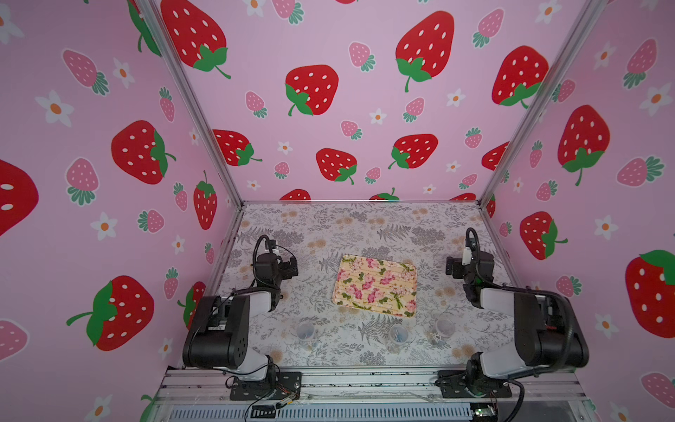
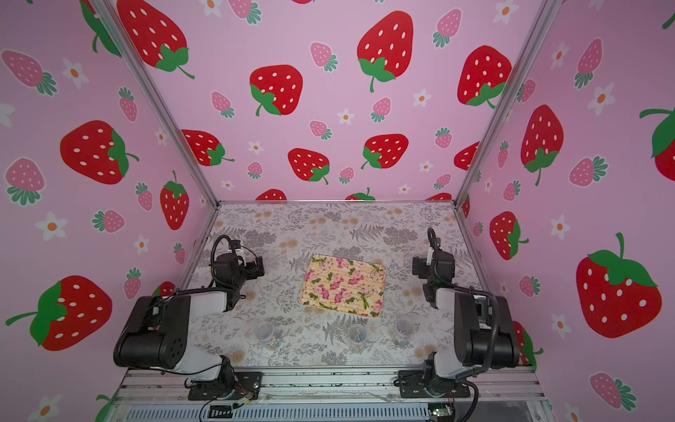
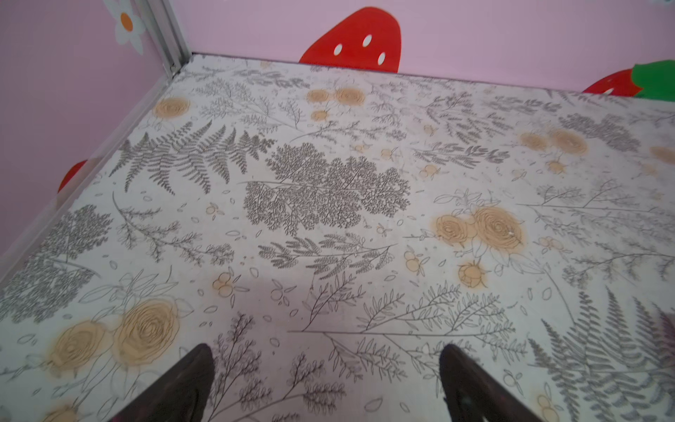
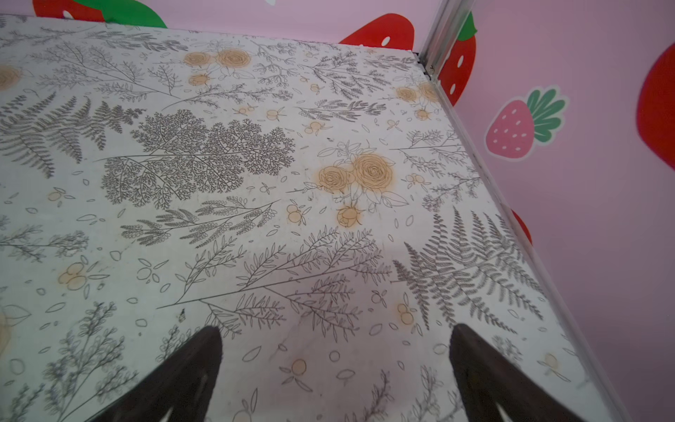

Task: Pour the candies out of the jar
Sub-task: Pick up the jar from the center of the board.

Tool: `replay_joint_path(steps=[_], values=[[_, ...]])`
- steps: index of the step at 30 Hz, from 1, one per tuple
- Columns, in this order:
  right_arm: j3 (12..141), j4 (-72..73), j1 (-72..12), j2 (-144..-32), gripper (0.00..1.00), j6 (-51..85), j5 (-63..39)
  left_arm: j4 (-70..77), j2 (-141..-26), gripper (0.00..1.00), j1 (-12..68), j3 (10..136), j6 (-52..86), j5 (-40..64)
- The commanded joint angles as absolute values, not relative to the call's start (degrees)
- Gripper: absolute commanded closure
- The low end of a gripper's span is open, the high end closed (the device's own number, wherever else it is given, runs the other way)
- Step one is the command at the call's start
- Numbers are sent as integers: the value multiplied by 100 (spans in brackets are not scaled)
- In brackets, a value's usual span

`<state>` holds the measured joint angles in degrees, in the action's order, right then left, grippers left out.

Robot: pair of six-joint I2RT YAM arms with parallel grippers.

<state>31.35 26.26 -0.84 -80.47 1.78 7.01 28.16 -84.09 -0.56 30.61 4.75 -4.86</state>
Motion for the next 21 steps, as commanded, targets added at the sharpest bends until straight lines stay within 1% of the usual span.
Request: replay_joint_path(steps=[1, 3, 5, 7, 10, 14, 17, 21], values=[[4291, 21, -129, -6755, 1, 785, 505, 961, -7658, 2, -73, 4044, 835, -184], [5076, -1489, -249, -6359, 1, 983, 422, 488, -7229, 2, 110, 4277, 919, 111], [5641, -2684, -438, -6118, 1, 1037, 587, 143, -6918, 2, 332, 4485, 876, 430], [5875, -3521, -562, -5848, 1, 1158, 613, -240, -6720, 1, 597, 4711, 862, 538], [5802, -4445, -744, -5441, 1, 1520, 486, -652, -6555, 1, 1011, 4878, 888, 556], [5625, -5288, -1335, -5261, 1, 1973, 627, -741, -6460, 1, 1325, 4809, 1108, 826], [5767, -6030, -1707, -5257, 1, 2337, 694, -683, -6410, 1, 1595, 4676, 1293, 1058], [5837, -6636, -2018, -4934, 1, 2865, 660, -537, -6452, 1, 2013, 4500, 1256, 918]])
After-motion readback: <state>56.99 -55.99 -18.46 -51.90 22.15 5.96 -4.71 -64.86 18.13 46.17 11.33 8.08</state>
